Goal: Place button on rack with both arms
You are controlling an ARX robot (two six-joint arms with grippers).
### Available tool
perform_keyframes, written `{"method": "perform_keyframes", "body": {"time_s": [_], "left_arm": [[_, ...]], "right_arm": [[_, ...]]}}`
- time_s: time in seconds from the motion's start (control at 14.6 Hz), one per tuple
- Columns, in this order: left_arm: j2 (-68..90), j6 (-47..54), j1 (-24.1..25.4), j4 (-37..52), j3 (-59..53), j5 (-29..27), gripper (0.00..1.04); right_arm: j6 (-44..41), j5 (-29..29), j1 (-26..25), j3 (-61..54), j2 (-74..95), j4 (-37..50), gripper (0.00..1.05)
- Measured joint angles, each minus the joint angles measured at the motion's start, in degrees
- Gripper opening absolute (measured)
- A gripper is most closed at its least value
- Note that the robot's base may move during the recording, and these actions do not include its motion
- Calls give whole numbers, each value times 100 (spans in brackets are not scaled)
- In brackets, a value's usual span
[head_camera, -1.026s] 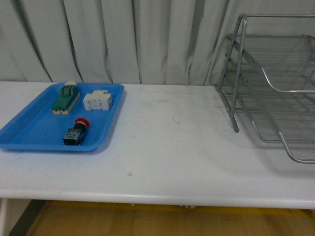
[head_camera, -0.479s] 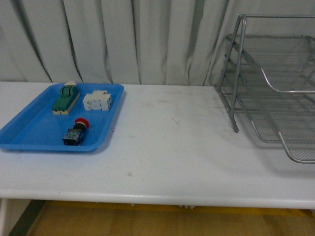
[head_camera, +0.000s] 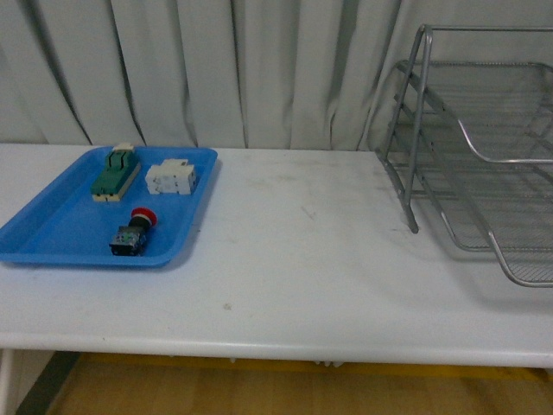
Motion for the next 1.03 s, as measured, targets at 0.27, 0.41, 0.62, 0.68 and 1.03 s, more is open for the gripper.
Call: {"method": "perform_keyframes", "body": {"time_s": [0.27, 0.41, 0.62, 0.68, 1.03], "left_arm": [[2695, -1526, -107, -608, 1502, -483, 98], [4793, -1340, 39, 911, 2264, 76, 98], [8142, -859, -37, 1344, 4122, 162, 98], [8968, -737, -76, 1167, 4706, 70, 98], [11842, -293, -302, -11, 7217, -297, 98]], "right_arm": [[-7, 2, 0, 0, 0, -4, 98], [-7, 2, 0, 0, -2, 2, 98], [-7, 2, 0, 0, -2, 0, 98], [-7, 0, 0, 0, -2, 0, 98], [-7, 2, 0, 0, -2, 0, 98]]}}
